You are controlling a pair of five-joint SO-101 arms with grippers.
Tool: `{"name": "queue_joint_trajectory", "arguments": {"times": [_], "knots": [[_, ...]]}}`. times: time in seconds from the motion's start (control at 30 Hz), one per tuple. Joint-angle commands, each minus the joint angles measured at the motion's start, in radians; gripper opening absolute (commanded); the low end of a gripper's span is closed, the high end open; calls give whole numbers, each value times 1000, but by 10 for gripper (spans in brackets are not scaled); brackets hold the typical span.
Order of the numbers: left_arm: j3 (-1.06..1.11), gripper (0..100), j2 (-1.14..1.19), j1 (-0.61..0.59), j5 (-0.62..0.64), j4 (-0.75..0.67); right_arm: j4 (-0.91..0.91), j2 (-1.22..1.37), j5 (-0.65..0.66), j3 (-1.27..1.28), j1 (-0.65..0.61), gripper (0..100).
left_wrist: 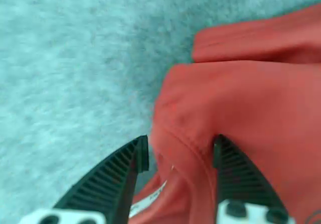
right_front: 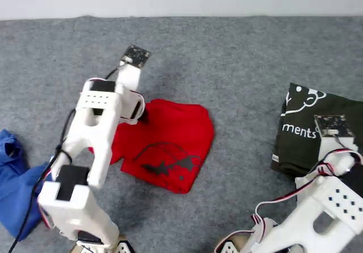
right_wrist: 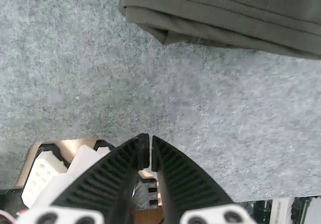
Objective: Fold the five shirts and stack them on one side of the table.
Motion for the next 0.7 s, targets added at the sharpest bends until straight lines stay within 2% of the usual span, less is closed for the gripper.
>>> {"name": "queue_joint_trajectory", "arguments": {"times": [0.0, 0.07, 0.13, 0.4, 0.53, 0.67], "knots": [[-53, 205, 29, 34, -11, -20, 35, -19, 9, 15, -10, 15], [-58, 131, 18, 51, -63, 9, 35, -21, 9, 20, -10, 15], [-79, 17, -20, 64, -94, 60, 35, -21, 9, 20, -10, 15], [-127, 13, -358, 75, -100, 273, 15, -21, 9, 20, -13, 15], [-122, 13, -537, 75, -104, 390, 15, -21, 5, 20, -56, 15], [-120, 13, -658, 75, -161, 548, 15, -21, 3, 20, -120, 15]]}}
